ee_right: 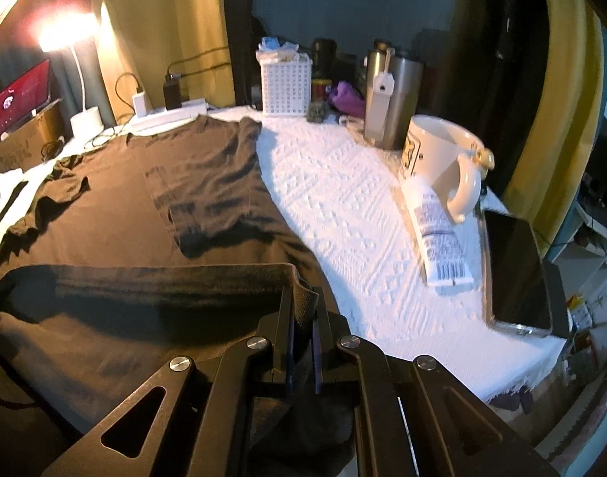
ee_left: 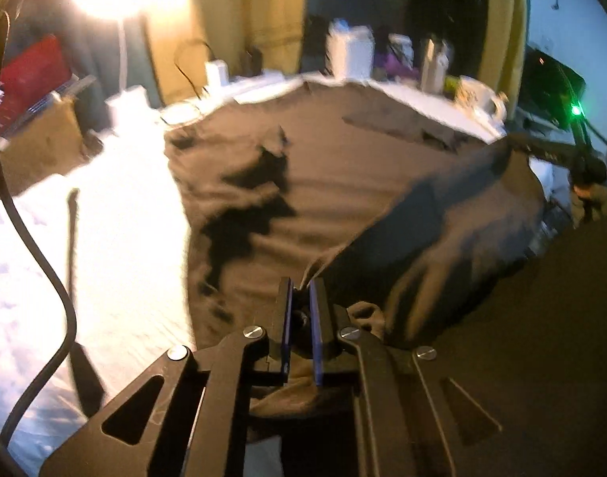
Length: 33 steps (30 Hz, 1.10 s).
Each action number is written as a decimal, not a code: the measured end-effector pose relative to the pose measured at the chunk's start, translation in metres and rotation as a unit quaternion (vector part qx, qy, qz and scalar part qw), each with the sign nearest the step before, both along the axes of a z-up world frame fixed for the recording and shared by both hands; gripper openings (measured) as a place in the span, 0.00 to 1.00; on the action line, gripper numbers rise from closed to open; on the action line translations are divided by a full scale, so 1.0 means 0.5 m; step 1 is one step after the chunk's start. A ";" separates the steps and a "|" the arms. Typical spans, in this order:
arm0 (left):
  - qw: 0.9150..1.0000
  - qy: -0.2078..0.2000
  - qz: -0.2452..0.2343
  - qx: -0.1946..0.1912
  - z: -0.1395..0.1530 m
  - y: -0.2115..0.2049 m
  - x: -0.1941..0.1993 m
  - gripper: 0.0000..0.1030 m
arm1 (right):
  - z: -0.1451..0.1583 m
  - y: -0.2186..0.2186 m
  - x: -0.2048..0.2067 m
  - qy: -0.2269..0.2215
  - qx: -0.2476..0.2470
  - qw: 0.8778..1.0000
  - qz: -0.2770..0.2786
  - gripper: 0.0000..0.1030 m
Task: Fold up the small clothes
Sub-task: 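Carry the held hem over the shirt body toward the collar with both grippers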
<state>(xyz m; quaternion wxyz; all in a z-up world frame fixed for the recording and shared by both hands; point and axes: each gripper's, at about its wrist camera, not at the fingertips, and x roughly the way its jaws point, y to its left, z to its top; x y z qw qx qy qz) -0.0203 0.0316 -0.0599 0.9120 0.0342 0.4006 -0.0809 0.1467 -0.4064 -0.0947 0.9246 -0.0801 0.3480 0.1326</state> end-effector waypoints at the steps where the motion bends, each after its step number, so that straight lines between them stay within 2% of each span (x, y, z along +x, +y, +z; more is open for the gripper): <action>1: 1.000 -0.011 0.006 0.005 0.009 0.006 0.000 0.06 | 0.007 0.002 -0.001 -0.004 0.001 1.000 0.002 0.06; 13: 0.993 -0.092 0.055 0.044 0.079 0.050 0.032 0.05 | 0.087 0.030 0.004 -0.060 0.010 0.998 0.019 0.06; 24: 0.994 -0.079 0.077 0.016 0.052 0.085 0.055 0.05 | 0.112 0.050 0.015 -0.075 0.005 0.997 0.029 0.06; 33: 0.990 -0.120 0.079 0.016 0.089 0.090 0.083 0.05 | 0.141 0.055 0.028 -0.092 0.002 0.995 0.029 0.06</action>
